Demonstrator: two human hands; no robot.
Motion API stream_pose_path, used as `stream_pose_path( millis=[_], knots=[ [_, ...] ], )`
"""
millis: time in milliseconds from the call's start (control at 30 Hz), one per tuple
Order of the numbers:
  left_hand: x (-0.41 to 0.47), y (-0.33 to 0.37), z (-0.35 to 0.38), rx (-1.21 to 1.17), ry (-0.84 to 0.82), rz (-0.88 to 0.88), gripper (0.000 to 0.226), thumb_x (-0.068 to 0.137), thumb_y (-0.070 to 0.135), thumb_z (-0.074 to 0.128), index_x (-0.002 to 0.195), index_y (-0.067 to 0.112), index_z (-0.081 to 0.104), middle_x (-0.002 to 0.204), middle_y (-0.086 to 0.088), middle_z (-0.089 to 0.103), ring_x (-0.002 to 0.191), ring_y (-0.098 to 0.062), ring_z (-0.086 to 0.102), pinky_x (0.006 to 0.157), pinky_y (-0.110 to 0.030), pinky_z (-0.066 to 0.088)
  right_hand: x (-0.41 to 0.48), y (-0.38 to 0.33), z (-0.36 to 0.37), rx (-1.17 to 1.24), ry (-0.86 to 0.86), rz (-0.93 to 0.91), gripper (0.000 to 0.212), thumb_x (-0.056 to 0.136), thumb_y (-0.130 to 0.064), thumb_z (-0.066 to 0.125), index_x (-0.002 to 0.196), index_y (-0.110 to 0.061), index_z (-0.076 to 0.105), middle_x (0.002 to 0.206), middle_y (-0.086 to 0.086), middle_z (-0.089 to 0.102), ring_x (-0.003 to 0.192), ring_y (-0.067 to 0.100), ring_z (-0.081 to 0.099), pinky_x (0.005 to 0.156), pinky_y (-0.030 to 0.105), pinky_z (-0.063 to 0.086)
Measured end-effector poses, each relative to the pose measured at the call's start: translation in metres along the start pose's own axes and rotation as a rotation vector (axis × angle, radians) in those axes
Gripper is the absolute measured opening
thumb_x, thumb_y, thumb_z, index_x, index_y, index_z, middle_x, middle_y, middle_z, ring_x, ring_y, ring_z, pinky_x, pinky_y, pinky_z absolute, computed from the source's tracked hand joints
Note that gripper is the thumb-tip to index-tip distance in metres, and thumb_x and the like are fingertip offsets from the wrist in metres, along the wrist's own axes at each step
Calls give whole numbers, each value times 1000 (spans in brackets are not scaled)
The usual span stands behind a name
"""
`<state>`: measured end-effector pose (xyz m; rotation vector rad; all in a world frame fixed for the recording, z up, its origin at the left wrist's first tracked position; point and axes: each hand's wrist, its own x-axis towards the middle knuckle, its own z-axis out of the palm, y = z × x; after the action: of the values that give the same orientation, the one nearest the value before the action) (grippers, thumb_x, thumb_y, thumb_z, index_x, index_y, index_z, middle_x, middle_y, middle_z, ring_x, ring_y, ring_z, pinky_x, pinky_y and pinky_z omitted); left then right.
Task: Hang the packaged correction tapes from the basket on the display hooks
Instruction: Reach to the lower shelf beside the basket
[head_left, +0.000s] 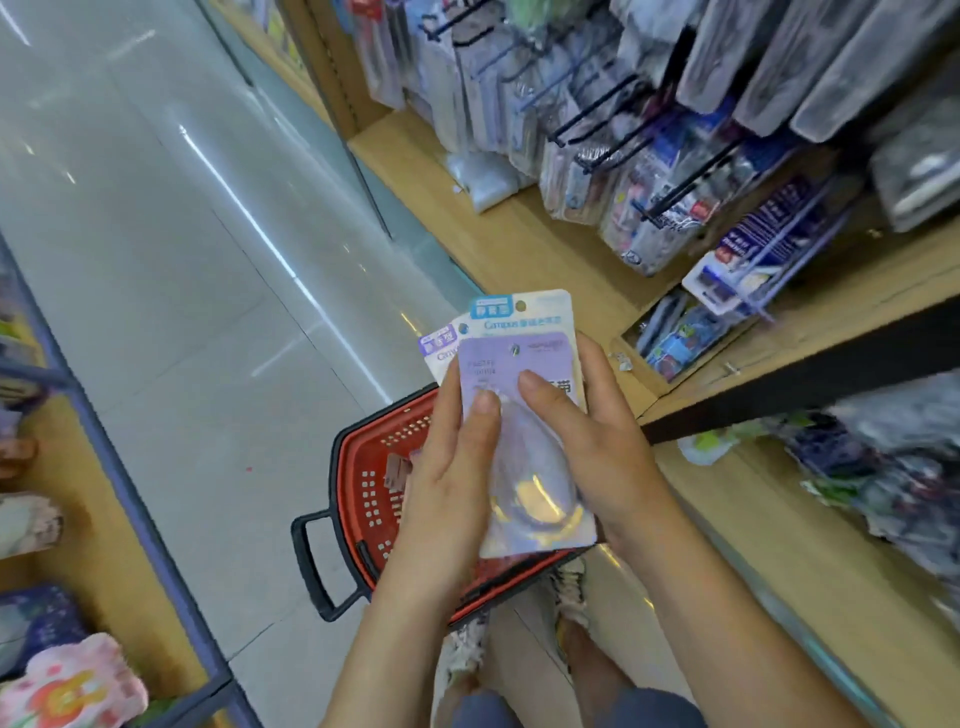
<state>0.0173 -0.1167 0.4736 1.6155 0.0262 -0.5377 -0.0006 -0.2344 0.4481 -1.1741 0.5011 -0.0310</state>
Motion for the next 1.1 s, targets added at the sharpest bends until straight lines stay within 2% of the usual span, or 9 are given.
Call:
stream_pose_path(
  millis=[100, 233, 333, 500, 700, 833, 933, 1000, 1100],
  knots=[
    [-18, 26, -3, -47, -139, 39, 53, 88, 29, 62, 139, 29, 50, 125, 15, 67, 116, -2, 62, 89, -14, 49, -25, -24, 6, -18, 87, -26, 33, 101, -24, 53, 135, -23, 53, 127, 1, 67, 120, 18, 62, 101, 36, 49],
    [-37, 49, -9, -33, -135, 74, 23, 93, 25, 62, 115, 28, 67, 107, 5, 74, 95, -9, 69, 78, -22, 53, -66, -51, 14, 3, 197, -37, 65, 81, -73, 57, 136, -38, 56, 139, -12, 58, 131, 11, 53, 115, 48, 37],
    [-51, 69, -5, -96, -147, 58, 17, 98, 23, 55, 107, 25, 69, 102, 4, 76, 92, -11, 71, 73, -21, 54, -95, -68, 16, -23, 212, -178, 49, 88, -51, 56, 136, -44, 51, 138, -18, 57, 129, 5, 53, 111, 39, 42],
    [-76, 85, 22, -51, -232, 65, 22, 102, 26, 46, 104, 22, 68, 84, 12, 76, 79, -4, 71, 62, -14, 51, -150, -91, -8, -38, 243, -305, 71, 92, -15, 62, 146, -47, 27, 133, -28, 55, 119, -3, 59, 93, 17, 49],
    [-117, 85, 70, 123, -473, 96, 19, 102, 29, 46, 105, 26, 65, 84, 21, 72, 79, 6, 66, 65, -11, 47, -223, -101, -60, -62, 376, -272, 67, 92, 3, 57, 139, -43, 44, 133, -5, 61, 103, 6, 62, 89, 22, 51],
    [-154, 85, 105, 199, -653, 83, 21, 103, 27, 45, 99, 22, 64, 82, 16, 72, 73, 7, 64, 63, -7, 46, -276, -94, -95, -63, 481, -288, 55, 84, -10, 64, 127, -44, 58, 128, -24, 60, 108, 0, 59, 90, 20, 50],
    [-188, 87, 134, 242, -790, 75, 25, 103, 29, 46, 89, 19, 64, 72, 16, 70, 67, 4, 62, 60, -10, 45, -323, -85, -116, 47, 522, -305, 56, 75, -25, 77, 122, -49, 60, 139, -5, 58, 121, 17, 59, 92, 35, 53],
    [-212, 81, 156, 275, -877, 84, 24, 102, 31, 49, 92, 17, 66, 82, 9, 73, 74, -3, 65, 67, -19, 48, -359, -79, -133, 95, 545, -322, 58, 74, -16, 77, 123, -43, 60, 129, 0, 66, 111, 20, 65, 84, 34, 56],
    [-256, 68, 191, 313, -1007, 56, 27, 96, 35, 54, 104, 14, 69, 100, -4, 76, 85, -14, 67, 77, -32, 50, -422, -74, -161, 60, 634, -355, 68, 66, -5, 80, 124, -33, 58, 106, -12, 72, 94, 9, 67, 76, 23, 55]
  ],
)
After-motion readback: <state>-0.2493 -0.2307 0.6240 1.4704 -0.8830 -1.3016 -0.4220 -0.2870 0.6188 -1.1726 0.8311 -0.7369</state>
